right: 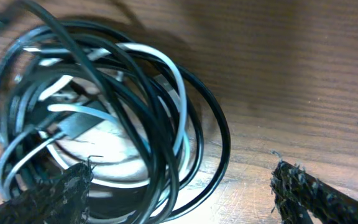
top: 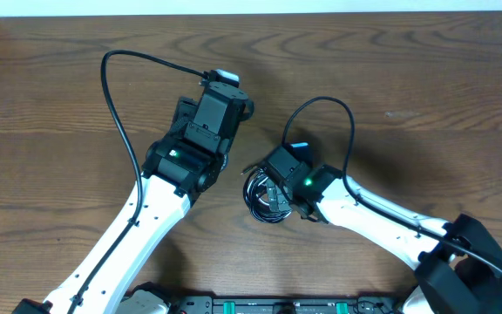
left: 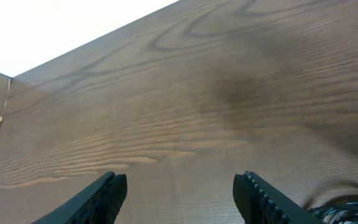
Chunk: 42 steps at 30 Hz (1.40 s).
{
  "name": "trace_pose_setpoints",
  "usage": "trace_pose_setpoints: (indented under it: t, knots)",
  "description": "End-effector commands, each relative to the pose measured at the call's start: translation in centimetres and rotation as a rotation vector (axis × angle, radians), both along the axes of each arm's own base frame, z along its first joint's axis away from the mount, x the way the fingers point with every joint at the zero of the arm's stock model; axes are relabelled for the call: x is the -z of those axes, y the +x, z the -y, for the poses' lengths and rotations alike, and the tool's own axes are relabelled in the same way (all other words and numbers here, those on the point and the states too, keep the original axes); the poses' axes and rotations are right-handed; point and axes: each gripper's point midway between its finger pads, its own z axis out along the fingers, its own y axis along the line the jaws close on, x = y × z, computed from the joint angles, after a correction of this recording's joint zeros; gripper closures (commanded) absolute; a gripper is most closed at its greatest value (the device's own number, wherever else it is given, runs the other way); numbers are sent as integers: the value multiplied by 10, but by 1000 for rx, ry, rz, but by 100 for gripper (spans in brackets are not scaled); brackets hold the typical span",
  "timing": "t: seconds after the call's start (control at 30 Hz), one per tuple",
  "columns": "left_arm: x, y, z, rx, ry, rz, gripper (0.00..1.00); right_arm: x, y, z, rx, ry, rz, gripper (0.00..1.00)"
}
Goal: Untangle cables
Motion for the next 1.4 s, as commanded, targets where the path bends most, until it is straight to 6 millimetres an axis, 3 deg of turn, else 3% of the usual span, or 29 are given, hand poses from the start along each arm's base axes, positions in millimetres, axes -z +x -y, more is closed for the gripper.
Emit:
trace_pose_setpoints:
  t: [0.0,0.13,0.2,0.37,0.47,0.9,0.97,1.07,1.37]
  knots:
    - [-2,0,-1,-14,-17,5,39,10,-4,8,37,-32,-8,15]
    - [-1,0,-1,-14,-15,2,39,11,-6,10,44,-35,-12,35]
    - [-2,0,-1,-14,-16,2,39,11,-5,9,45,-33,-10,52]
    - [-2,0,-1,-14,-15,2,39,11,-5,9,44,-34,-9,85]
    - [-2,0,-1,-14,-15,2,39,11,-5,9,44,-34,-9,97]
    - [-1,-1,-1,-14,-13,-2,39,11,-4,10,46,-38,-3,98]
    - [0,-1,-1,-14,-12,-4,38,11,-4,10,46,-38,-4,78]
    - [0,-1,-1,-14,-12,-4,38,11,-4,10,46,-39,-4,67]
    - [0,-1,-1,-14,-12,-4,38,13,-5,11,46,-39,-5,75]
